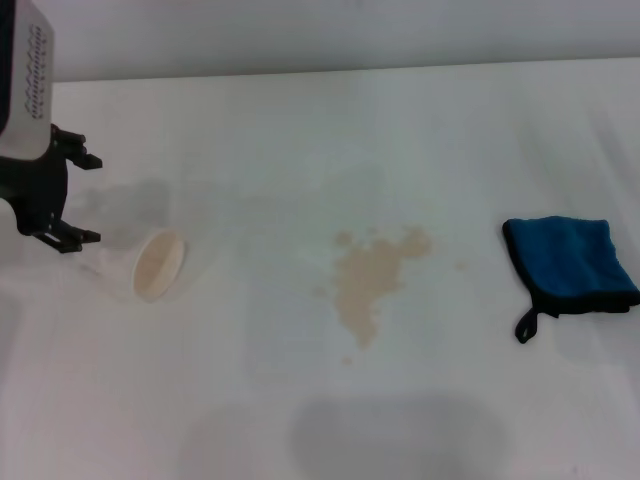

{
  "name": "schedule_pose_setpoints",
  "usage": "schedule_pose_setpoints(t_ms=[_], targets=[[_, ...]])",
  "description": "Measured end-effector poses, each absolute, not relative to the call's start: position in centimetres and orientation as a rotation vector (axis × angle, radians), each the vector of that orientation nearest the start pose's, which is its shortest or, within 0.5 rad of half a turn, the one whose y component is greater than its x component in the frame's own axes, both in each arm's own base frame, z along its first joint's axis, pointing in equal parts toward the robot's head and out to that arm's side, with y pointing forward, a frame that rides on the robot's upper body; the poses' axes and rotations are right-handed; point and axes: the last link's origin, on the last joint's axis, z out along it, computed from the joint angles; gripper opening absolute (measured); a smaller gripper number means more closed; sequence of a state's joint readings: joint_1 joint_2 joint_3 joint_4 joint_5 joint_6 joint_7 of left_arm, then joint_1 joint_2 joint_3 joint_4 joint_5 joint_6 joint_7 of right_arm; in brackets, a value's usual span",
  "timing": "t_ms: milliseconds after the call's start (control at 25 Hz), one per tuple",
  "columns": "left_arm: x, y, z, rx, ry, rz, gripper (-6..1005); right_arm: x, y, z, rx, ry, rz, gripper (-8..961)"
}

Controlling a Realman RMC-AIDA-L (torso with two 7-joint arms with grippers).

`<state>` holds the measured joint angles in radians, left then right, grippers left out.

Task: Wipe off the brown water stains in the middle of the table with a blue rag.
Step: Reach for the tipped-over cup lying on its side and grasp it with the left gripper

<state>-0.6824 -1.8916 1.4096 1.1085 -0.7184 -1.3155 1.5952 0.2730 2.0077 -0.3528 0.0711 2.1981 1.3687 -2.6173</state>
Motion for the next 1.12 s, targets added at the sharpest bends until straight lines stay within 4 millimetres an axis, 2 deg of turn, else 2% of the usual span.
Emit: schedule_pose_setpoints(t_ms=[160, 1120], targets=[[-20.8, 40.9, 2.6, -2.768, 0.429, 0.719, 880, 41.3, 24.7, 4.9, -1.259, 0.811, 0.818, 874], [-21.5, 41.0, -0.7, -2.786, 0.631, 0.808, 878, 41.0, 25.0, 4.8, -1.266, 0.807, 0.824, 874]])
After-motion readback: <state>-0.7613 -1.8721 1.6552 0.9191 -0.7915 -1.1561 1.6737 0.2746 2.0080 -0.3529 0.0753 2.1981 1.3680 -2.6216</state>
